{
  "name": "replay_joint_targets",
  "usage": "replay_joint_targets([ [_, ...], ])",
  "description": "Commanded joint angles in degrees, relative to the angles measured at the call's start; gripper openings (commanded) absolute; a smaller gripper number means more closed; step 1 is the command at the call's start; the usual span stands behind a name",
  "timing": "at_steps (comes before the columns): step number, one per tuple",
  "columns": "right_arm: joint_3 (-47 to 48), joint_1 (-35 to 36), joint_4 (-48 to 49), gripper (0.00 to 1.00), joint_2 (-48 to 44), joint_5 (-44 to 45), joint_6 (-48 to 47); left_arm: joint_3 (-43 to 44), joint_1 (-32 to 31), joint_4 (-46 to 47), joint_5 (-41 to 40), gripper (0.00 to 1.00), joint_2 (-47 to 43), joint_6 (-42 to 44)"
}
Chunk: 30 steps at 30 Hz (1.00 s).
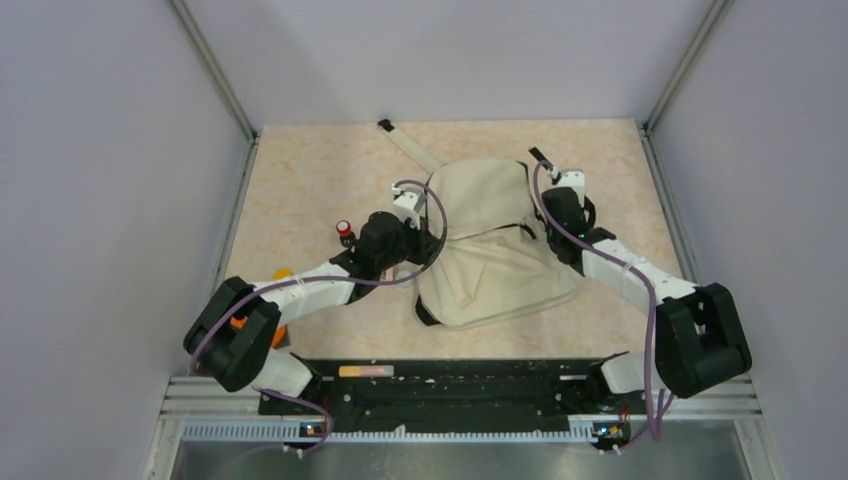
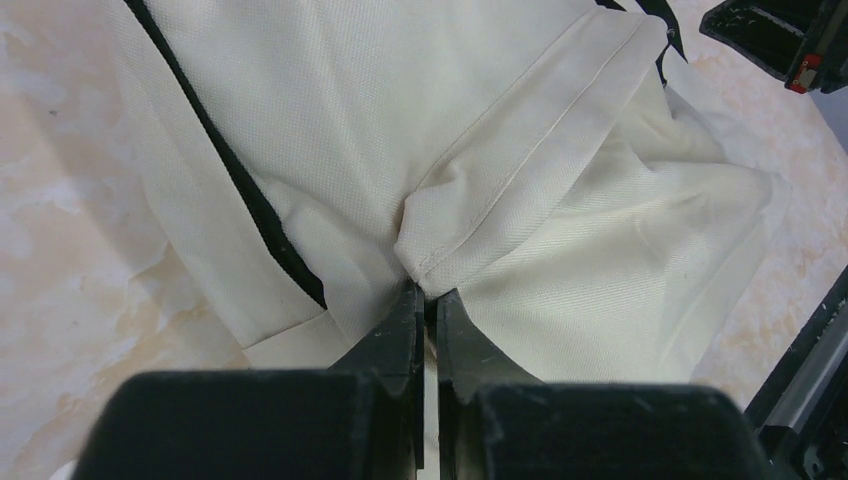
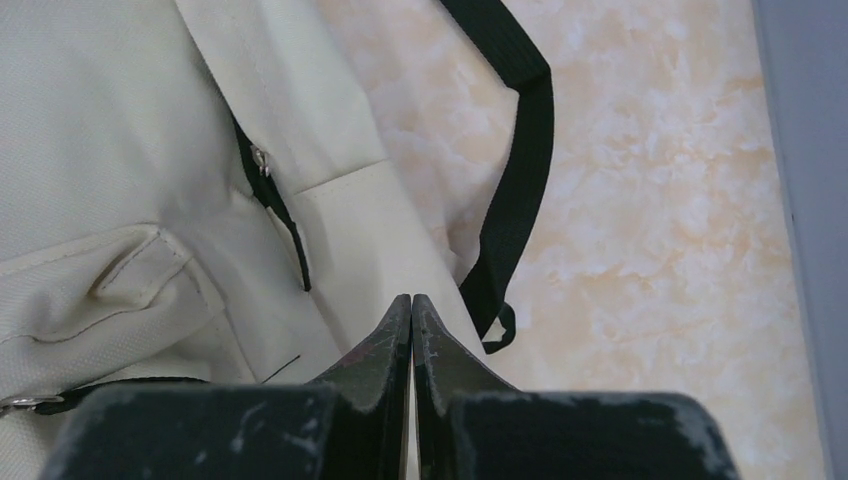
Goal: Pack the student bag
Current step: Unzip the student bag at the center of the board.
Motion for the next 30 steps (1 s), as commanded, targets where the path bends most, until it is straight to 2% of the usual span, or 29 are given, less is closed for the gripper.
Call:
replay_joint_targets([
  [1, 0.95, -0.50, 1.74, 0.00, -0.75, -3.02, -0.94, -0.83, 0.47, 0.27, 0.27, 0.00, -2.81, 2.41],
  [4, 1.12, -0.51, 1.49, 0.00, -3.26, -8.66, -1.23, -0.49, 0.47, 0.05, 1.11, 0.00, -3.17, 2.94],
  [5, 1.17, -0.51, 1.20, 0.05, -4.44, -10.90, -1.04, -0.21, 0.47, -0.33, 1.13, 0.06, -3.31, 3.07],
  [10, 0.64, -0.43, -1.55, 0.47, -9.16, -17.33, 1.63, 2.07, -0.96, -2.19, 0.09, 0.52, -4.38, 8.23],
  [12, -0.01, -0.53, -1.76, 0.61, -11.01, -19.61, 1.54, 4.29, -2.23, -4.32, -1.60, 0.61, -3.97, 12.52],
  [15, -0.44, -1.27, -2.21, 0.76, -12.01, -23.44, 0.91, 8.84, -3.63, -7.36, -1.36, 0.68, -1.78, 17.81],
  [19, -1.03, -4.24, -1.65, 0.83, -11.68, -28.92, 2.56, 14.79, -4.05, -8.59, 2.64, 0.71, 3.27, 21.43],
  [23, -2.45, -7.93, 0.40, 0.83, -11.72, -34.79, 6.19, 20.64, -4.42, -9.73, 4.85, 0.73, 8.71, 24.79],
  [30, -6.03, -13.04, 6.41, 0.84, -10.82, -43.04, 7.37, 25.34, -4.49, -9.86, 8.01, 0.74, 14.78, 26.57],
])
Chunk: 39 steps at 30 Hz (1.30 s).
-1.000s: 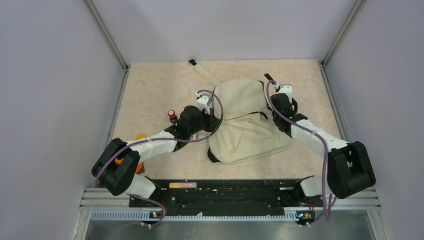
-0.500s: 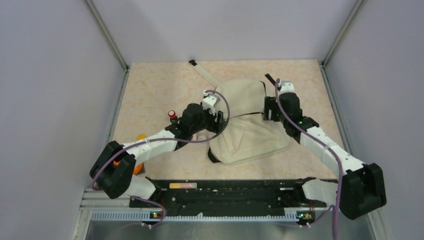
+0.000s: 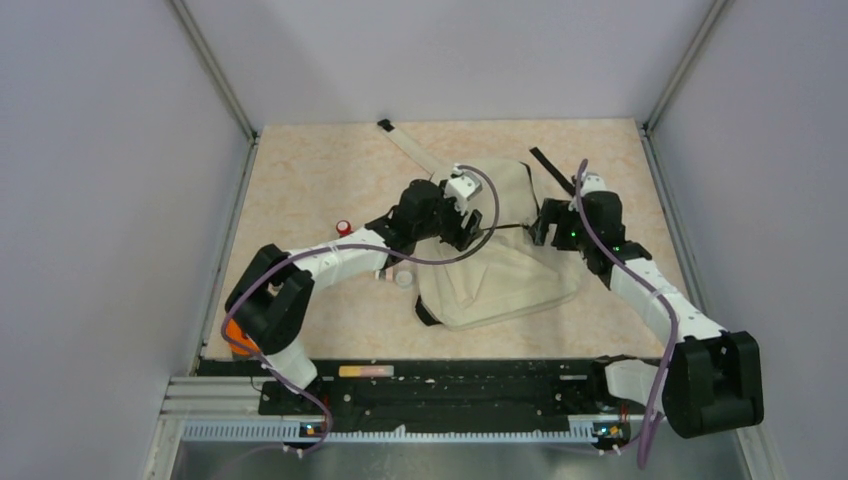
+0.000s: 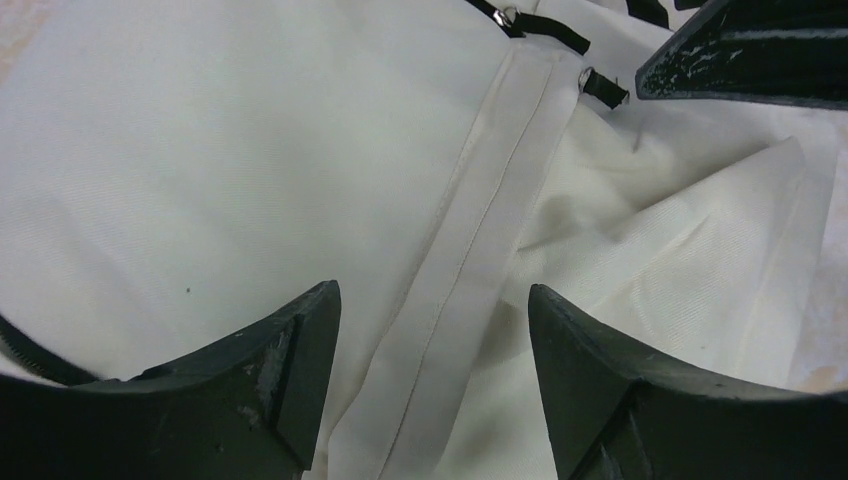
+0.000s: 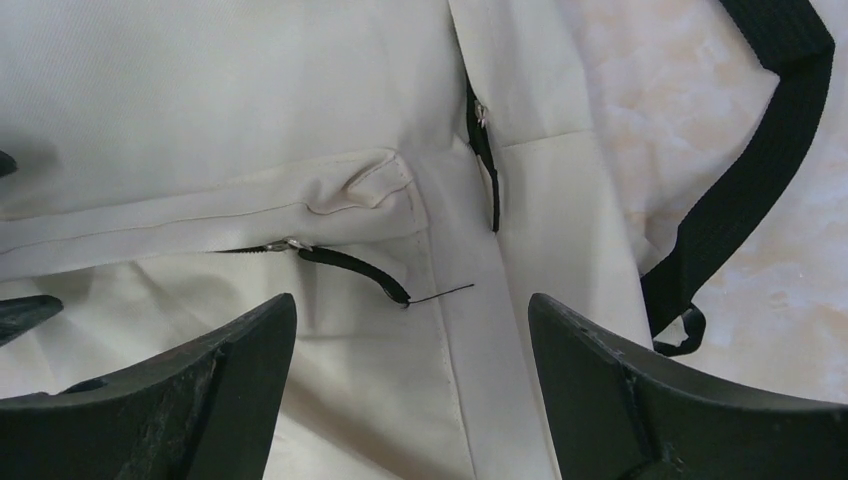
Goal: Pack the student bag
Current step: Unzip the student bag at the center of the board.
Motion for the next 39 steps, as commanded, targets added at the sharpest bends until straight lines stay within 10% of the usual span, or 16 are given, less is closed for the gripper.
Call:
replay_joint_targets([
  [1, -1.66, -3.85, 6.04, 0.84, 0.89, -8.41, 2.01, 3.96, -0.17, -0.19, 3.93, 0.74, 2.51, 2.97],
  [9, -3.43, -5.59, 10.68, 0.81, 3.77, -14.12, 1.21, 4.96, -0.23, -1.45, 2.51, 0.67, 4.98, 3.57],
  [22, 0.38, -5.60, 11.76, 0.63, 12.05, -16.74, -2.22, 3.04, -0.35, 0.44, 2.01, 0.01, 4.11, 1.37],
  [28, 1.52, -5.46, 12.96, 0.59, 13.55, -18.43, -3.06, 1.59, -0.35, 0.74, 2.07, 0.00, 2.98, 0.50],
  [39, 1.17, -5.49, 13.23, 0.00, 12.74, -17.64, -3.89, 0.69, -0.34, 1.27, 1.87, 0.00, 1.59, -0.72],
])
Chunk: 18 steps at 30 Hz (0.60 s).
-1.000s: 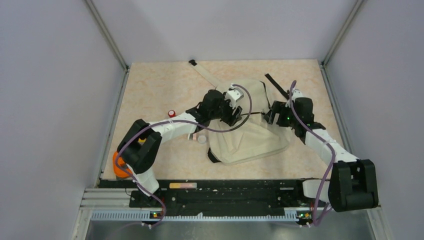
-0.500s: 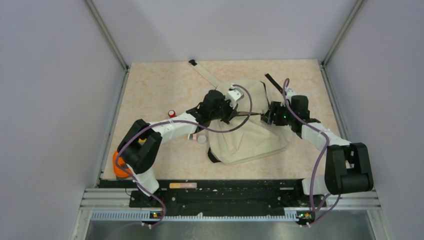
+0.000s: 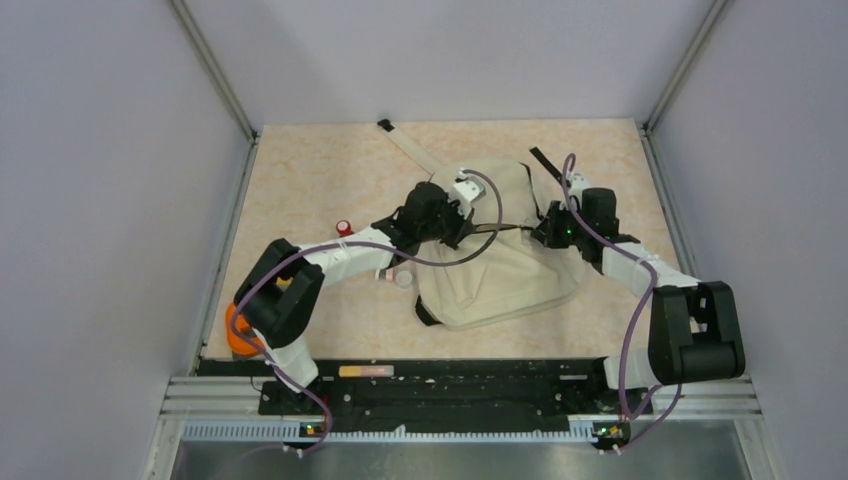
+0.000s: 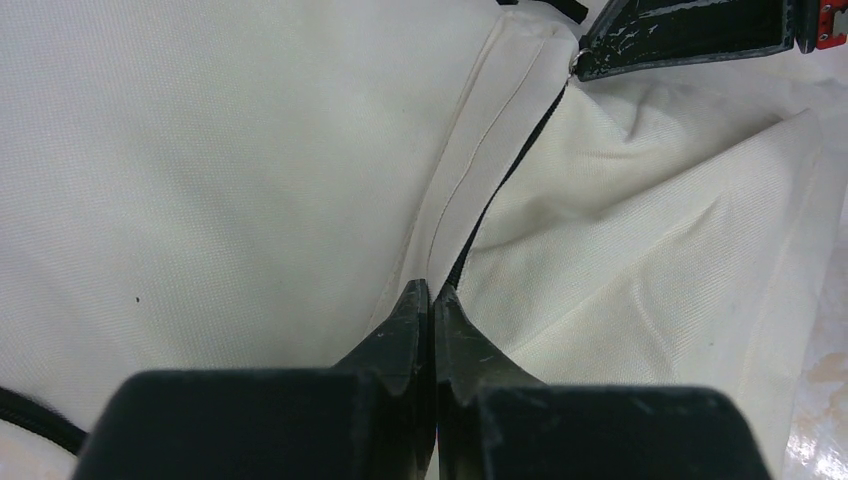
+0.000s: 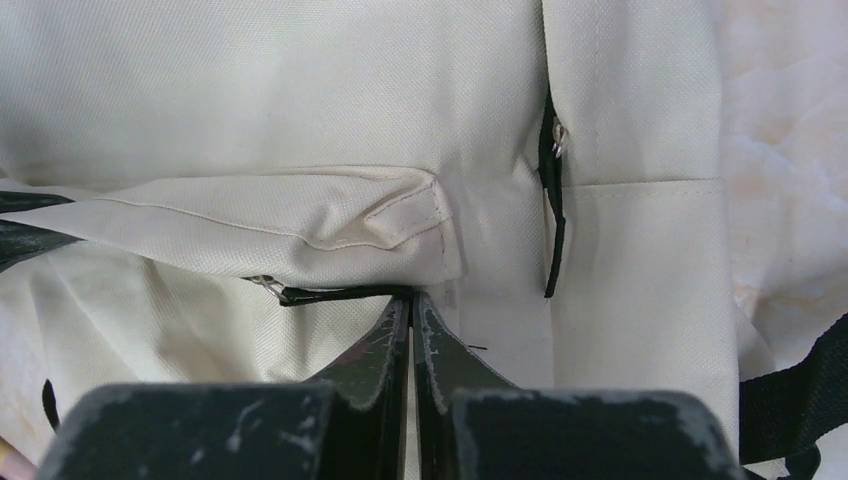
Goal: Pack the student bag
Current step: Unzip the student bag at the center of the board.
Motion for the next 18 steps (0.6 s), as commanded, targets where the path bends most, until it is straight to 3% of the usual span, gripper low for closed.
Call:
replay_joint_targets([
  [1, 1.72, -0.33, 2.45, 0.00, -0.75, 0.70, -0.84, -1.07, -0.09, 2.40, -0.60, 0.00, -3.29, -1.56],
  [10, 1.62, -0.35, 2.08, 0.00, -2.17, 18.74, 0.80, -6.07, -0.12, 4.84, -1.59, 0.00, -9.09, -4.35],
  [18, 4.38, -0.31, 0.23, 0.00, 1.73, 24.87, 0.99, -9.25, 0.05, 6.44, -2.27, 0.00, -11.01, -6.70],
])
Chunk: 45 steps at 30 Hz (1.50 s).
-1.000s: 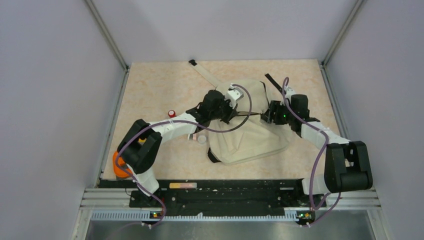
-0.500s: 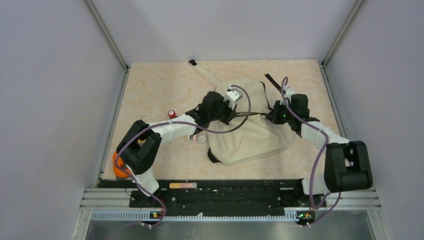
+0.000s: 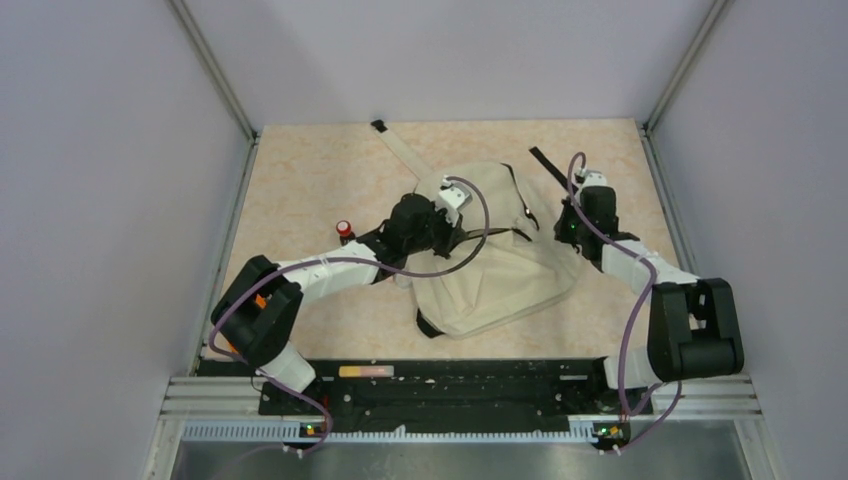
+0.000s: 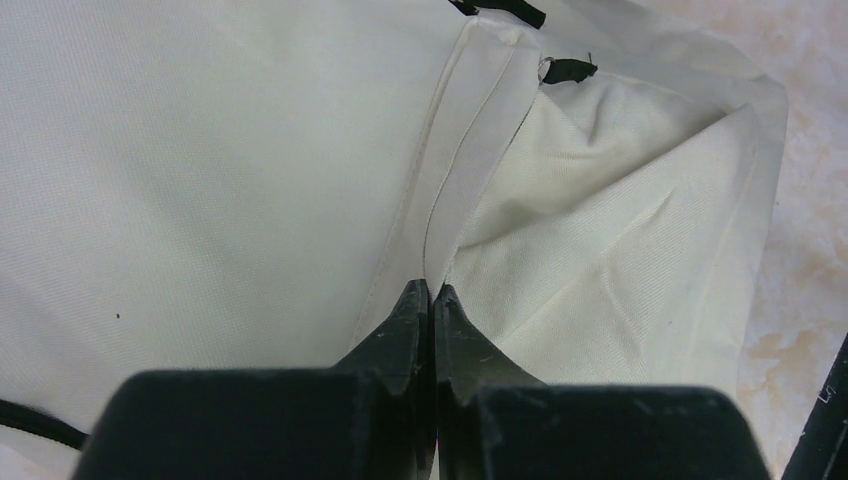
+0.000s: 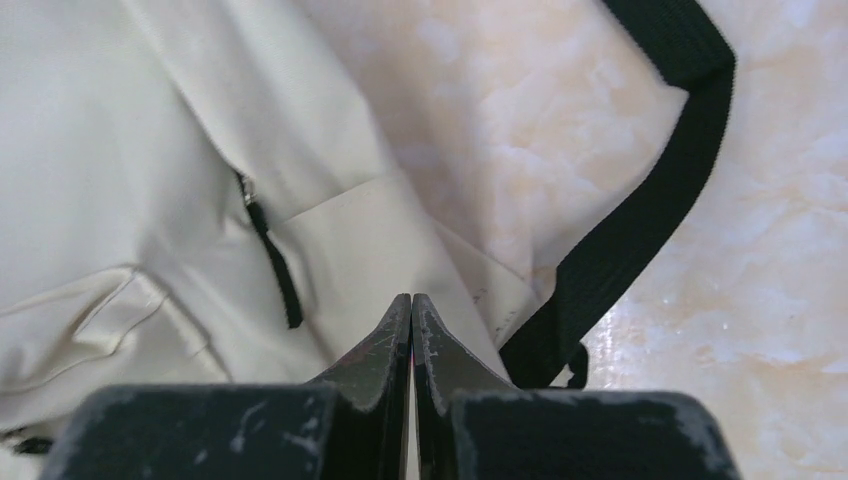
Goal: Pack the student bag
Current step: Unzip the student bag at the center of the board, then adjust the student bag at the center of the board.
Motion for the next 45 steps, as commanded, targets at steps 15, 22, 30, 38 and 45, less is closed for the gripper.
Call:
replay_joint_targets([
  [15, 3.10, 17.27, -11.58, 0.63, -14.69, 6.63, 8.75, 0.74, 4.05, 2.26, -0.98, 0.00, -0.69, -16.94],
  [22, 2.42, 32.25, -17.31, 0.75, -19.05, 20.66, 14.93, 1.46, 7.52, 2.22, 3.50, 0.00, 0.24, -18.15],
  [30, -3.75, 34.12, -27.79, 0.88, -32.42, 30.14, 24.12, 1.77, 9.18, 2.48, 5.72, 0.00, 1.84, -18.28],
  [38, -8.10, 32.06, -32.30, 0.98, -39.26, 29.76, 27.16, 1.73, 9.15, 4.75, 7.82, 0.00, 3.64, -19.36],
  [45, -14.60, 21.36, -26.27, 0.98, -39.13, 18.65, 28.61, 1.19, 9.18, 5.32, 7.83, 0.00, 3.77, -19.06],
])
